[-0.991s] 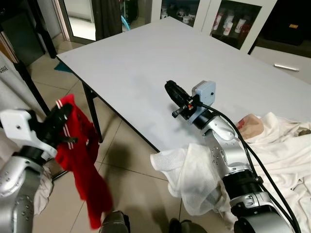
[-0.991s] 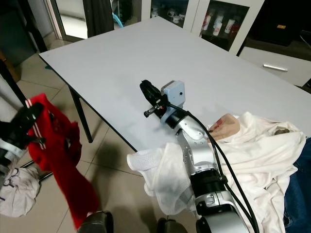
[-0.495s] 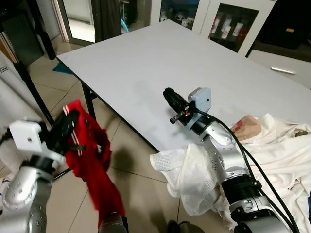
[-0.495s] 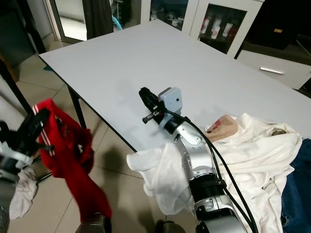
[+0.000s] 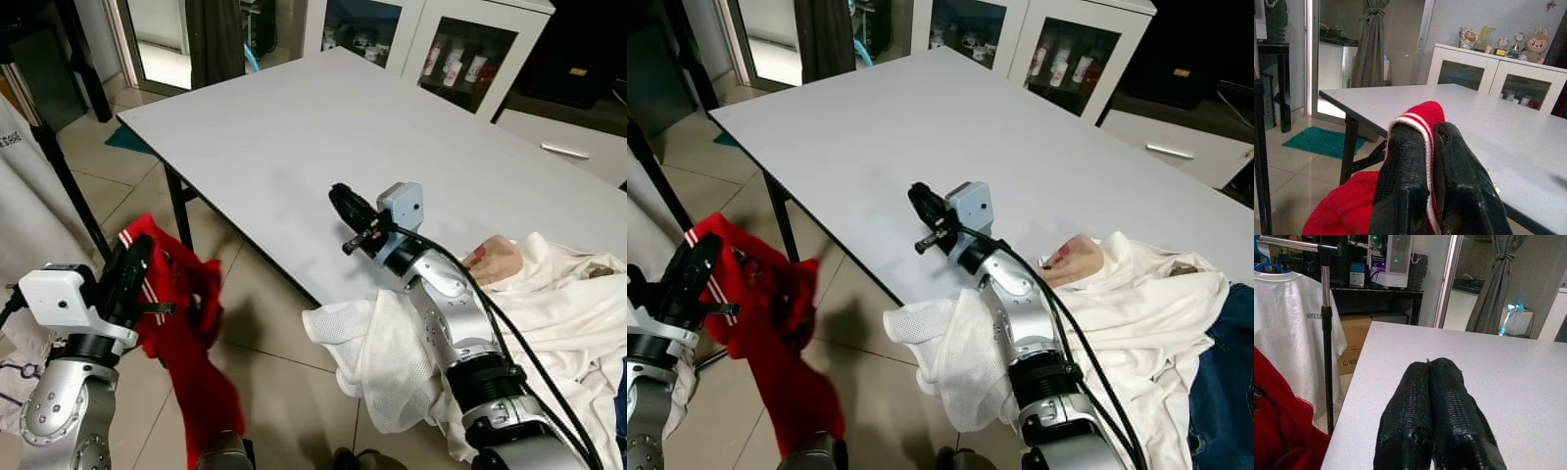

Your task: Hang hanger

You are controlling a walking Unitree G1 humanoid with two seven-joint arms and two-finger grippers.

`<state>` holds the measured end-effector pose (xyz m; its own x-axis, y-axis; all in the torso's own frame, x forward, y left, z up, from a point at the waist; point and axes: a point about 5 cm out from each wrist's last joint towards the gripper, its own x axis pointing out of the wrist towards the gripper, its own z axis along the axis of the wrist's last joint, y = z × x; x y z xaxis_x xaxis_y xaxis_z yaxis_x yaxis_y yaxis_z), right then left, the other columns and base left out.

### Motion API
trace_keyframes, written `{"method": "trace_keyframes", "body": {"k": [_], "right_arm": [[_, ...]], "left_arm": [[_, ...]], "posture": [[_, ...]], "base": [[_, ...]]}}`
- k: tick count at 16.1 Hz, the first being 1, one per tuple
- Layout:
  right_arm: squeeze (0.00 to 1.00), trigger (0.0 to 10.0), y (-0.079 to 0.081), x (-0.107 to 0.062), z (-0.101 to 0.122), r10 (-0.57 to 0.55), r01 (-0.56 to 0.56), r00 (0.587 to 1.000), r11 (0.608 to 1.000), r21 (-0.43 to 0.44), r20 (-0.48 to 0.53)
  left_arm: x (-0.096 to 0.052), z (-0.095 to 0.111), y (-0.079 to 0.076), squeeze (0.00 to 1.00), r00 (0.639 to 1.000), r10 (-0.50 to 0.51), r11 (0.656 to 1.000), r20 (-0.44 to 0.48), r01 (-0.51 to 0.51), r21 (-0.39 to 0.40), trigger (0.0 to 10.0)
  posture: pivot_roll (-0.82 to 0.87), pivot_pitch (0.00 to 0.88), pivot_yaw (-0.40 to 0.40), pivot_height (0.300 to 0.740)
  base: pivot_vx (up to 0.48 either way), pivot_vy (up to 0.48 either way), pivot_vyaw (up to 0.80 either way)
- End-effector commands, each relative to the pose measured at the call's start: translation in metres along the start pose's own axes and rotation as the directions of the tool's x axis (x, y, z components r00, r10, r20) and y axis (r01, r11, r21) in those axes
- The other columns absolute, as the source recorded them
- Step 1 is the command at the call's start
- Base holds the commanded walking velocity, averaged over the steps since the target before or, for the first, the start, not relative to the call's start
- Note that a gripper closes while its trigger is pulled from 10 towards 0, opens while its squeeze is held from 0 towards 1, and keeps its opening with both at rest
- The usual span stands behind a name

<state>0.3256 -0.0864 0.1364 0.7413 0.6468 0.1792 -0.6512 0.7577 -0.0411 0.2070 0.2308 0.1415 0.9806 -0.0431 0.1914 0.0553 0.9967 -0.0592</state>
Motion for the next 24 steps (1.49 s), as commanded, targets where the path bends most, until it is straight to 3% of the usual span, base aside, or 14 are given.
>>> {"method": "trace_keyframes", "body": {"k": [1,13,14,15,17,19,22,24], "right_arm": [[0.00,10.0,-0.003,0.000,0.001,-0.003,0.003,1.000,1.000,-0.007,0.000],[0.00,10.0,-0.003,0.000,0.000,-0.003,0.003,1.000,1.000,-0.008,0.000],[0.00,10.0,0.005,-0.051,-0.016,-0.070,0.071,0.997,0.997,0.030,-0.031],[0.00,10.0,0.011,-0.069,-0.022,-0.075,0.078,0.996,0.996,0.040,-0.056],[0.00,10.0,0.017,-0.085,-0.032,-0.051,0.057,0.992,0.997,0.052,-0.111],[0.00,10.0,0.010,-0.105,-0.058,-0.073,0.086,0.970,0.995,0.049,-0.230],[0.00,10.0,0.010,-0.129,-0.074,-0.087,0.107,0.938,0.993,0.043,-0.334],[0.00,10.0,0.013,-0.143,-0.082,-0.050,0.077,0.933,0.995,0.064,-0.356]], "left_arm": [[0.001,0.007,-0.003,0.00,0.999,-0.010,1.000,0.044,0.009,0.015,10.0],[0.000,0.006,-0.004,0.00,0.999,-0.002,1.000,0.051,0.001,0.017,10.0],[0.004,-0.004,-0.018,0.00,0.999,-0.044,0.995,0.017,0.043,0.087,10.0],[0.005,-0.008,-0.023,0.00,0.998,-0.060,0.993,0.005,0.059,0.104,10.0],[0.006,-0.012,-0.027,0.00,0.997,-0.074,0.992,-0.011,0.075,0.103,10.0],[0.003,-0.019,-0.030,0.00,0.996,-0.084,0.992,-0.036,0.087,0.095,10.0],[-0.002,-0.028,-0.029,0.00,0.995,-0.074,0.992,-0.061,0.080,0.101,10.0],[-0.010,-0.038,-0.029,0.00,0.993,-0.065,0.992,-0.094,0.074,0.103,10.0]], "posture": [[0.18,0.023,-0.074,0.740],[0.18,0.023,-0.074,0.740],[0.11,0.020,-0.021,0.740],[0.11,0.020,-0.020,0.740],[0.11,0.020,-0.019,0.740],[0.10,0.022,-0.021,0.740],[0.11,0.023,-0.024,0.740],[0.11,0.024,-0.025,0.740]], "base": [[0.000,0.000,0.00],[0.000,0.000,0.00],[0.000,0.000,0.00],[0.000,0.000,0.00],[0.000,0.000,0.00],[0.000,0.000,0.00],[0.000,0.000,0.00],[0.000,0.000,0.00]]}}
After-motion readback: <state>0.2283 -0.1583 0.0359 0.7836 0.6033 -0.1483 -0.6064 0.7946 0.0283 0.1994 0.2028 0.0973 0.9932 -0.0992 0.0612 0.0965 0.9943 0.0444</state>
